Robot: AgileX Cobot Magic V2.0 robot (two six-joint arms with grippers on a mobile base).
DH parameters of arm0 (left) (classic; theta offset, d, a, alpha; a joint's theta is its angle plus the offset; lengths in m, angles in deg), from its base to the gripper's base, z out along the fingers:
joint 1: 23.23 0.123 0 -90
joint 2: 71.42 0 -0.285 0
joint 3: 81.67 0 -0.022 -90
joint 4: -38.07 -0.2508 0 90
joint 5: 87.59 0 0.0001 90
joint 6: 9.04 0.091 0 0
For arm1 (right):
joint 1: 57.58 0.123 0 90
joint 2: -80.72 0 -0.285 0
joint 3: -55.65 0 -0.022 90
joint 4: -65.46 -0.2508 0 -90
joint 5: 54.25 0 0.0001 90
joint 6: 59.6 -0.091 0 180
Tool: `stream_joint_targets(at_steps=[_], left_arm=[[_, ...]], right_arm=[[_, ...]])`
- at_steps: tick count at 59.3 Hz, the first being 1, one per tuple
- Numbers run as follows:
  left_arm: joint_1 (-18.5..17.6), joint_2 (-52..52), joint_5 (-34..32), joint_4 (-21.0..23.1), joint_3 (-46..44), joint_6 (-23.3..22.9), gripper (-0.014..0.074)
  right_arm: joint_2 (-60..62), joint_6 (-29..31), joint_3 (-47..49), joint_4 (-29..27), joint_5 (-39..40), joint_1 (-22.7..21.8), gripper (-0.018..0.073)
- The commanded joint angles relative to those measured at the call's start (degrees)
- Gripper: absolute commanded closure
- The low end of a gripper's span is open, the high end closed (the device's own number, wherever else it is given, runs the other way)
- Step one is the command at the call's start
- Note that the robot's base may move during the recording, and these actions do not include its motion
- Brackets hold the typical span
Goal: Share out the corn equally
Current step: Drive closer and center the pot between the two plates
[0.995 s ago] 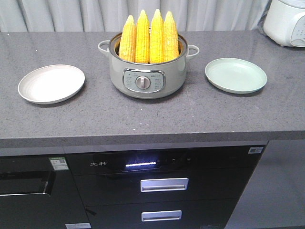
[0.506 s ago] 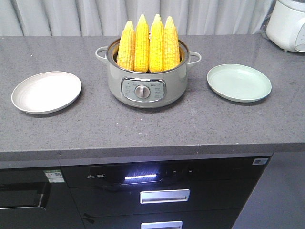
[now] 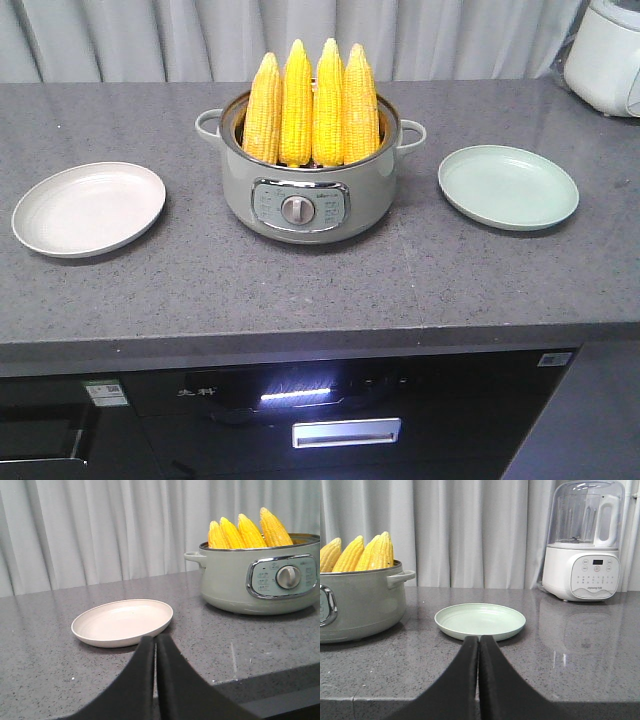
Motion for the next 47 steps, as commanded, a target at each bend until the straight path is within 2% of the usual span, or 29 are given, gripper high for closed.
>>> stream_joint_targets(at_steps=[1, 47], left_arm=[[0.1, -0.8, -4.3, 0.2, 0.7, -0.5, 0.0603], [0.1, -0.8, -4.3, 0.2, 0.7, -0.5, 0.0603]], right_arm=[[0.4, 0.0, -0.7, 0.6, 4.3, 0.0, 0.0562], [0.4, 0.0, -0.7, 0.6, 4.3, 0.0, 0.0562]])
